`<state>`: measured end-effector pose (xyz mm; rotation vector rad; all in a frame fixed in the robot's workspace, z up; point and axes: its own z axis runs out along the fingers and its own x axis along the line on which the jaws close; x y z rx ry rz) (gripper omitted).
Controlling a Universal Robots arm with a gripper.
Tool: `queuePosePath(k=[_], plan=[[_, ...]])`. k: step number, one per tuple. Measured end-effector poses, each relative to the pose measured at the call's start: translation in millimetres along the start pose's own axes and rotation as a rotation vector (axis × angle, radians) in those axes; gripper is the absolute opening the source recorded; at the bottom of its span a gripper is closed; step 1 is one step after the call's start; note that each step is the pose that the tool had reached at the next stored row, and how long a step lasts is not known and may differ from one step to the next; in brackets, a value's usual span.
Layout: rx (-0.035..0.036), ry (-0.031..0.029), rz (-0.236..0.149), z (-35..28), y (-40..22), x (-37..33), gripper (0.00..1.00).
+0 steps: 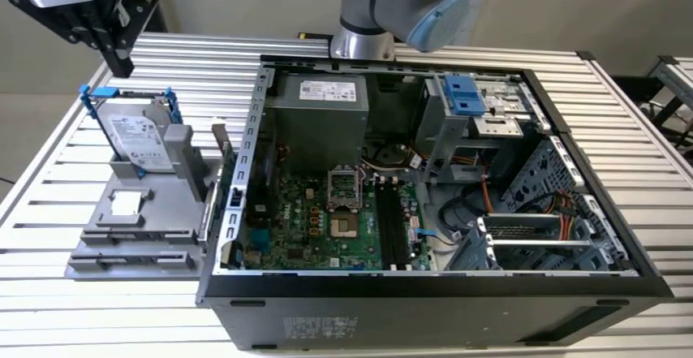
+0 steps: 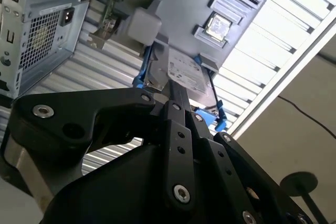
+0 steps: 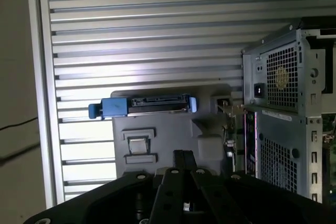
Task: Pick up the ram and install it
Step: 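Reach for the ram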
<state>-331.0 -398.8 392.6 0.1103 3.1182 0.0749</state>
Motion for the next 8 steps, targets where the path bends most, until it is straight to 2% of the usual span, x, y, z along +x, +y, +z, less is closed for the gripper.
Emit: queuePosePath(k=[8], plan=[[-0.0001, -0.0001, 0.000, -0.2, -0.8, 10.8, 0.00]])
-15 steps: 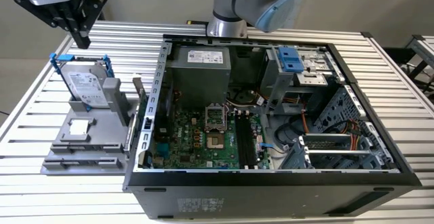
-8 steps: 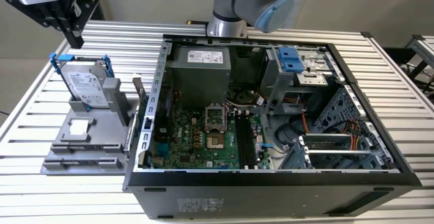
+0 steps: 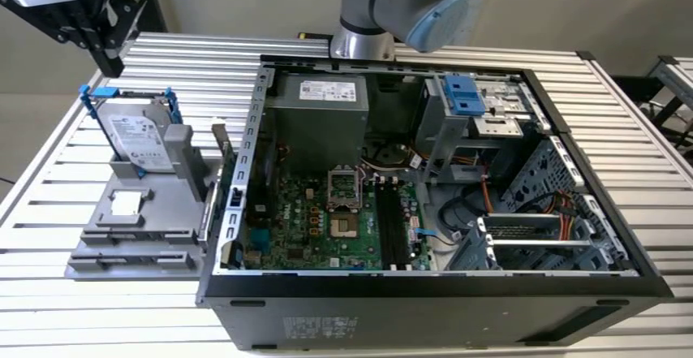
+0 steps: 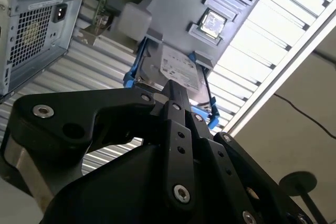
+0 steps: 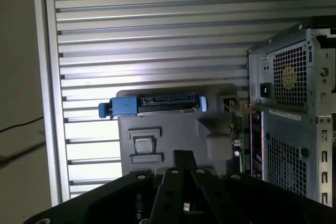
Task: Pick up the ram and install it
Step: 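Reach for the ram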
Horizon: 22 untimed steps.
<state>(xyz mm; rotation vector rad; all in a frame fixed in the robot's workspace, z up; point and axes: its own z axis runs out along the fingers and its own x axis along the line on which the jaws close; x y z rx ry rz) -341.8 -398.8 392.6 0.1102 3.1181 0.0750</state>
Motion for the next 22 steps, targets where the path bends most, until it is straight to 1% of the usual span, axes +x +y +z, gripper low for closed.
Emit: queuePosePath(k=[3, 14, 18, 22], plan=[[0.0000, 0.0000, 0.000, -0.1, -0.2, 3.0, 0.00], [0.0000, 0.0000, 0.000, -0.1, -0.4, 3.4, 0.00], [0.0000, 0.0000, 0.000, -0.2, -2.4, 3.3, 0.00], [0.0000, 0.0000, 0.000, -0.4, -6.5, 4.3, 0.00]])
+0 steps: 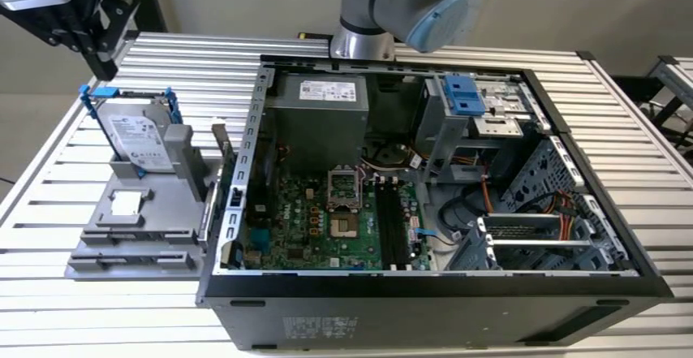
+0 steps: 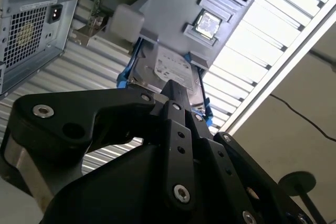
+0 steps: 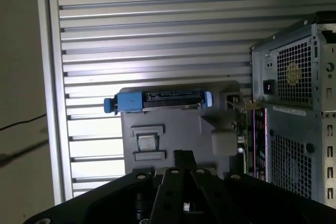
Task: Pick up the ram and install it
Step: 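Reach for the ram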
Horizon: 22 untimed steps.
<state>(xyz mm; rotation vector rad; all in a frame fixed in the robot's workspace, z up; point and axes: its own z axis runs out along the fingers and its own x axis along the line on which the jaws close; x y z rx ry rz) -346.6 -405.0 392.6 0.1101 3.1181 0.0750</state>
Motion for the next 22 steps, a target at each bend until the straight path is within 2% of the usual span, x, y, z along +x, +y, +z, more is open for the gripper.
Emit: queuePosePath(k=[11, 22], plan=[[0.0000, 0.0000, 0.000, -0.6, -10.5, 3.6, 0.00], [-0.0009, 0.0002, -0.003, -1.7, -34.0, 2.0, 0.00]])
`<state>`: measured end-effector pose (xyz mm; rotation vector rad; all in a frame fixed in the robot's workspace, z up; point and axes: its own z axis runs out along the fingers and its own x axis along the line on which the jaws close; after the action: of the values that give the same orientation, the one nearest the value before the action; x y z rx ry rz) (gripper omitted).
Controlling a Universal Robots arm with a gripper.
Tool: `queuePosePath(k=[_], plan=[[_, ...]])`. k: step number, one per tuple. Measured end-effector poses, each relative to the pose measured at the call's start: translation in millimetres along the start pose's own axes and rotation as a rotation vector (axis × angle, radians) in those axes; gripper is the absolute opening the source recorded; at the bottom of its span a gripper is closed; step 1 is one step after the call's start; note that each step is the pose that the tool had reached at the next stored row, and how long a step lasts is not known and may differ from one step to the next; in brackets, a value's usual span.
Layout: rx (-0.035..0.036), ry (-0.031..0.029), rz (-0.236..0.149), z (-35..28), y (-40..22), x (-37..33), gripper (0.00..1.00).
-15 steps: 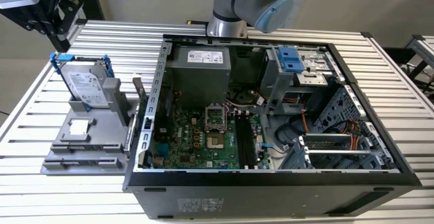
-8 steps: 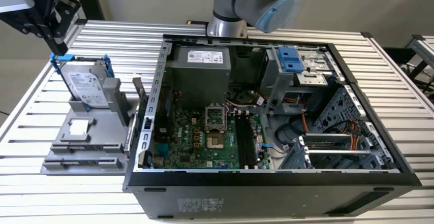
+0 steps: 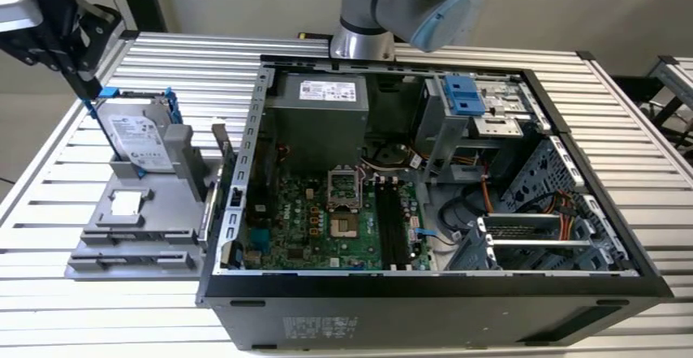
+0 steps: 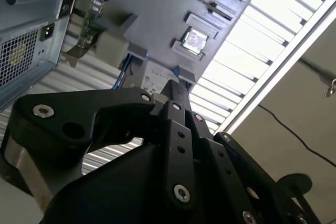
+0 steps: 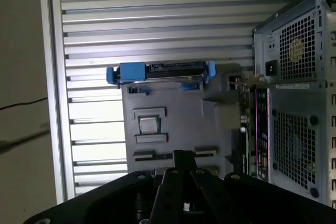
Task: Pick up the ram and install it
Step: 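Reach for the ram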
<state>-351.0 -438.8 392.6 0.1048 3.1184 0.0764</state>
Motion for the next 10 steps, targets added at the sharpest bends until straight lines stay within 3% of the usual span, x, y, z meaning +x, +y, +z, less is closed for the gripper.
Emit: queuePosePath(k=[10], plan=[[-0.0007, 0.0003, -0.006, -0.8, -18.1, -1.2, 0.00]])
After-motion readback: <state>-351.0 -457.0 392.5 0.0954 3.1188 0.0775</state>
